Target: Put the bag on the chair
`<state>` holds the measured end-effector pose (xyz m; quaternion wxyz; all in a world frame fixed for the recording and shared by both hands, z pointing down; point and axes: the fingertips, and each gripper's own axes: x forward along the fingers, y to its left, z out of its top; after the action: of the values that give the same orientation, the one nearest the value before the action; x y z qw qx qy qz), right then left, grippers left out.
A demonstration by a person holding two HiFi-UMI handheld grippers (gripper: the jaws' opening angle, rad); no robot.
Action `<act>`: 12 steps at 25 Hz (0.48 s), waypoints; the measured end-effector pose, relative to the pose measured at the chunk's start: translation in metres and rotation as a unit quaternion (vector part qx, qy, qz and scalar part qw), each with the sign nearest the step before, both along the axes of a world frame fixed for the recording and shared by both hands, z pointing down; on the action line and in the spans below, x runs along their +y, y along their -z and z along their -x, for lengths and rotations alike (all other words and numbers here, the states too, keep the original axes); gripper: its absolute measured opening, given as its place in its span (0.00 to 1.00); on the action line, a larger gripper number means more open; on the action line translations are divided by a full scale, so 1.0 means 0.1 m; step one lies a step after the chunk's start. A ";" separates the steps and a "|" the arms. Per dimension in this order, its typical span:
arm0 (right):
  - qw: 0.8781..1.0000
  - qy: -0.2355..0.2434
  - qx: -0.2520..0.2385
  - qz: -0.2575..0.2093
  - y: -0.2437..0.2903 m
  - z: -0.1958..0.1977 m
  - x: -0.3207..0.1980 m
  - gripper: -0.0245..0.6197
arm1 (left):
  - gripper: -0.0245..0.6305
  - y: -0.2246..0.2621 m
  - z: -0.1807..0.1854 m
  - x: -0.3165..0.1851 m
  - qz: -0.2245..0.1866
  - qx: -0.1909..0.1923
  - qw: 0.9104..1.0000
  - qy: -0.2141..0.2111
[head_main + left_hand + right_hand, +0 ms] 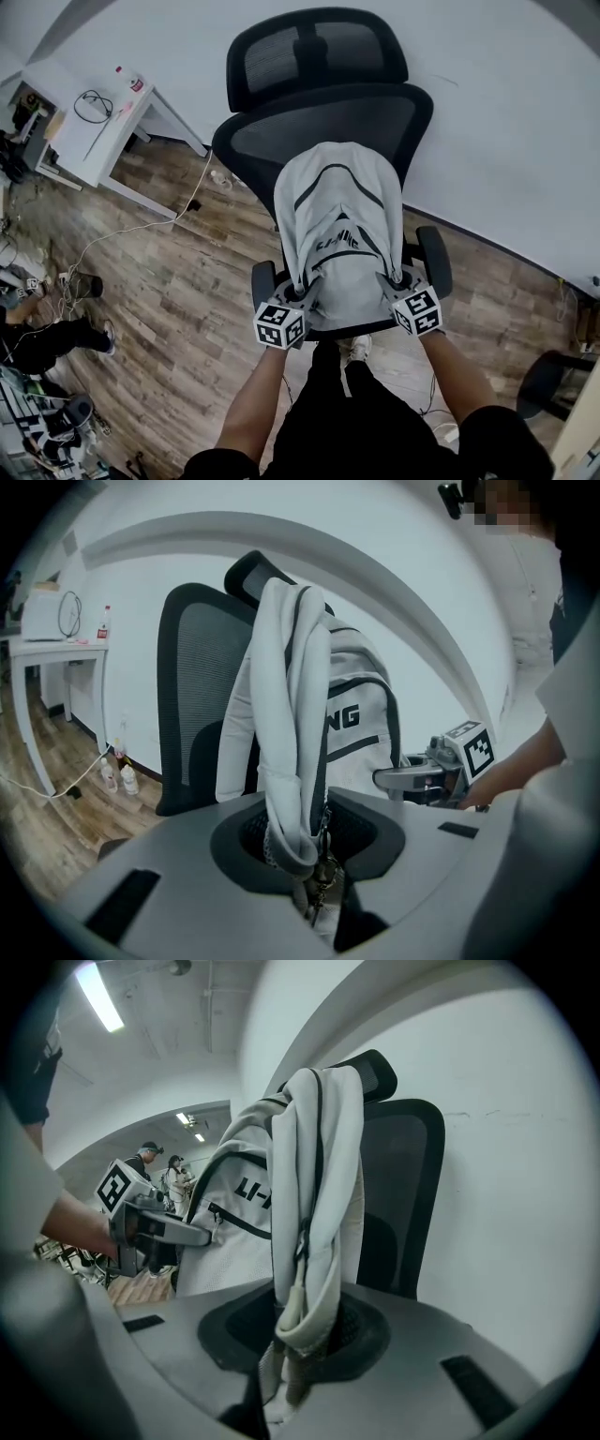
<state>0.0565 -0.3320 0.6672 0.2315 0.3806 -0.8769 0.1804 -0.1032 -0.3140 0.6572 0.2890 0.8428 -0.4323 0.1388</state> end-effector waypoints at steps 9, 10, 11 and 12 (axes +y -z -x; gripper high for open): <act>0.999 -0.006 0.011 0.031 -0.53 0.02 -0.28 0.17 | 0.19 -0.49 0.02 -0.28 0.037 -0.006 0.999 0.006; 0.999 -0.006 0.015 0.035 -0.59 0.00 -0.32 0.17 | 0.19 -0.55 0.00 -0.32 0.045 -0.004 0.999 0.011; 0.999 -0.007 0.019 0.038 -0.64 -0.01 -0.36 0.17 | 0.19 -0.61 -0.01 -0.36 0.052 -0.002 0.998 0.016; 0.999 -0.008 0.022 0.041 -0.69 -0.01 -0.40 0.17 | 0.19 -0.65 -0.01 -0.39 0.058 -0.001 0.998 0.021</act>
<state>0.0574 -0.3716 0.7358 0.2644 0.3819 -0.8604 0.2094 -0.1020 -0.3525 0.7223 0.3399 0.8152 -0.4414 0.1585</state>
